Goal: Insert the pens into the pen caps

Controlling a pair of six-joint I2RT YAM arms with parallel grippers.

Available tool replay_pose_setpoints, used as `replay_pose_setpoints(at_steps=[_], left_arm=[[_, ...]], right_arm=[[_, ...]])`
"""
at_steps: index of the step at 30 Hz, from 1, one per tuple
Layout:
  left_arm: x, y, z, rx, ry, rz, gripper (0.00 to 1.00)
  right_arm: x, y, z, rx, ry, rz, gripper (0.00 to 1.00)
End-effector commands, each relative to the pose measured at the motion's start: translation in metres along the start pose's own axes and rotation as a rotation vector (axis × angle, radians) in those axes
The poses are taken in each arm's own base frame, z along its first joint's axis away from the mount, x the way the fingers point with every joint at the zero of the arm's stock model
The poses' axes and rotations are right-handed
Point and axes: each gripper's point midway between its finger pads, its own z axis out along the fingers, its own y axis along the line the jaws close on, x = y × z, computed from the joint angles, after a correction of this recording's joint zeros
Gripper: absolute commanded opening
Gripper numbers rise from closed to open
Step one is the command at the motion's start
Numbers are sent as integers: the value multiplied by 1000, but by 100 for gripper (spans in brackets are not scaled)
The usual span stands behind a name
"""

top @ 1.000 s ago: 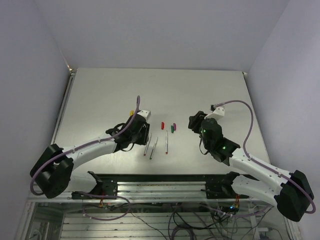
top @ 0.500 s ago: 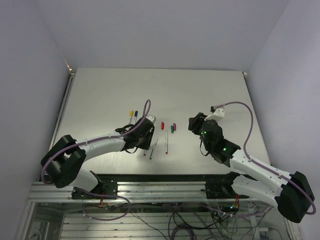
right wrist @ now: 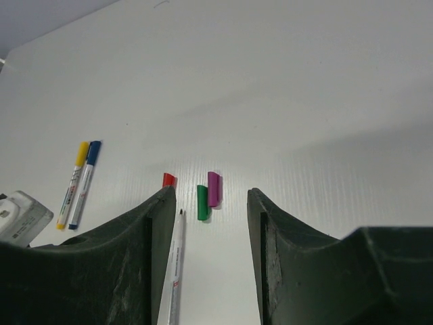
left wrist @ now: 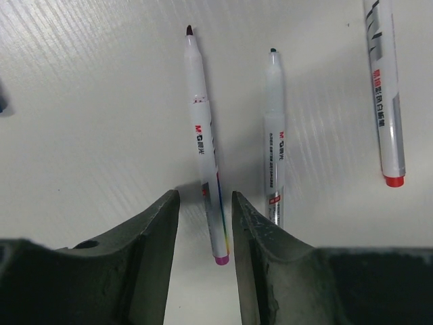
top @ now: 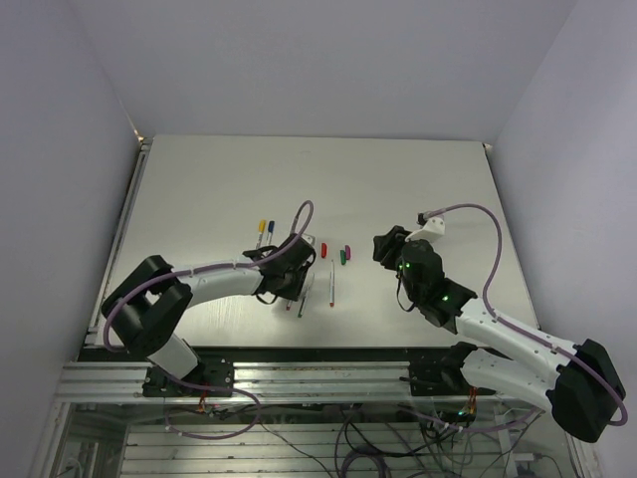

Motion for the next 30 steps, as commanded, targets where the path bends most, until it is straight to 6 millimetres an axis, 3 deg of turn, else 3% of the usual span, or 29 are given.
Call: replay_pose_setpoints(at_steps=[1, 9, 16, 20, 25, 30], left_arm=[[1, -5, 2, -7, 31, 9, 47], [21, -5, 14, -22, 139, 22, 40], [45, -6, 28, -8, 218, 25, 8], [51, -11, 34, 27, 227, 29, 7], [26, -19, 20, 68, 122, 20, 7], [-22, -29, -21, 128, -68, -6, 7]], right_arm=[[1, -1, 2, -4, -14, 18, 46], [4, -2, 3, -1, -11, 17, 46], [2, -3, 3, 4, -12, 12, 46], [0, -3, 6, 23, -4, -8, 44], [5, 0, 22, 64, 66, -93, 42], [24, 6, 46, 94, 180, -192, 40]])
